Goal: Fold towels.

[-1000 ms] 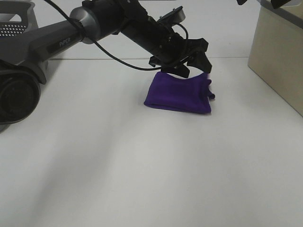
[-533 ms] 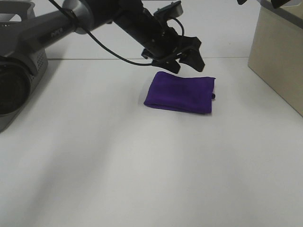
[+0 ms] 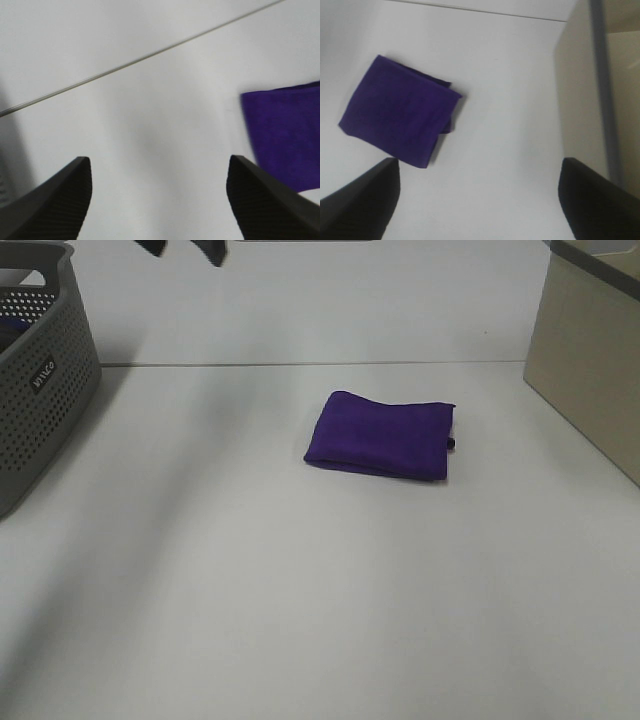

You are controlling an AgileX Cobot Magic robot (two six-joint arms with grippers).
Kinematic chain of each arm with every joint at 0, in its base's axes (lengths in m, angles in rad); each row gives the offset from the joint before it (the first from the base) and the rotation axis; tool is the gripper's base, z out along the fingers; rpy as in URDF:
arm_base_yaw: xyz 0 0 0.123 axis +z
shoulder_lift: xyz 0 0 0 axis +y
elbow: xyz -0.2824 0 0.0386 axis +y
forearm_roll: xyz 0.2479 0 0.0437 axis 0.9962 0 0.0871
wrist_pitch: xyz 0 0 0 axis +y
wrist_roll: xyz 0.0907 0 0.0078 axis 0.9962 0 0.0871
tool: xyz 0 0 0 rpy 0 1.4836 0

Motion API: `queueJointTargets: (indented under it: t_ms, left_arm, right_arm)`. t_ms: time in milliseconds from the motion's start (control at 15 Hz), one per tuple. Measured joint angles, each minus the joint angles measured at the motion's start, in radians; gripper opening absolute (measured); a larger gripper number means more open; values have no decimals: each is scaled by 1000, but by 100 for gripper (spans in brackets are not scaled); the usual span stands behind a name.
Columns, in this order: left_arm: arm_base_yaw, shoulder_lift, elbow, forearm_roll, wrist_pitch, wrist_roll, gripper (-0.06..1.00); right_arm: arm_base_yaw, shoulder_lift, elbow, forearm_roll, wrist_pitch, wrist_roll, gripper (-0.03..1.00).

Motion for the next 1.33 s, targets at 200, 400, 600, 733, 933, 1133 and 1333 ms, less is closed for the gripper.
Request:
queueJointTargets:
  t_ms: [200,400,600,733,933,1133,1333]
  left_arm:
    - [173,-163,247,25,-1,-4,69]
    - [270,-474,627,38,0,-4,69]
    - [282,-926,1018,101,3,-16,69]
    - [282,-1160,1208,110,-20,-48,69]
    - [282,-1495,1479,119,-104,-68,69]
    - [282,-1723,1663,125,-165,-67,69]
    - [282,-2003,1887,125,-171,9,69]
  right_arm:
    - [-116,-42,0,-22,0,45,84]
    - [-149,-178,162,-63,-9,36,83]
    - [-149,-548,576,-41,-6,44,83]
    - [-149,-799,821,-11,0,45,83]
    - [-149,-1165,1082,-93,-8,45,83]
    - [-149,-1407,1220,-166,-39,45,82]
    - [-149,-1588,1357,-172,-76,44,82]
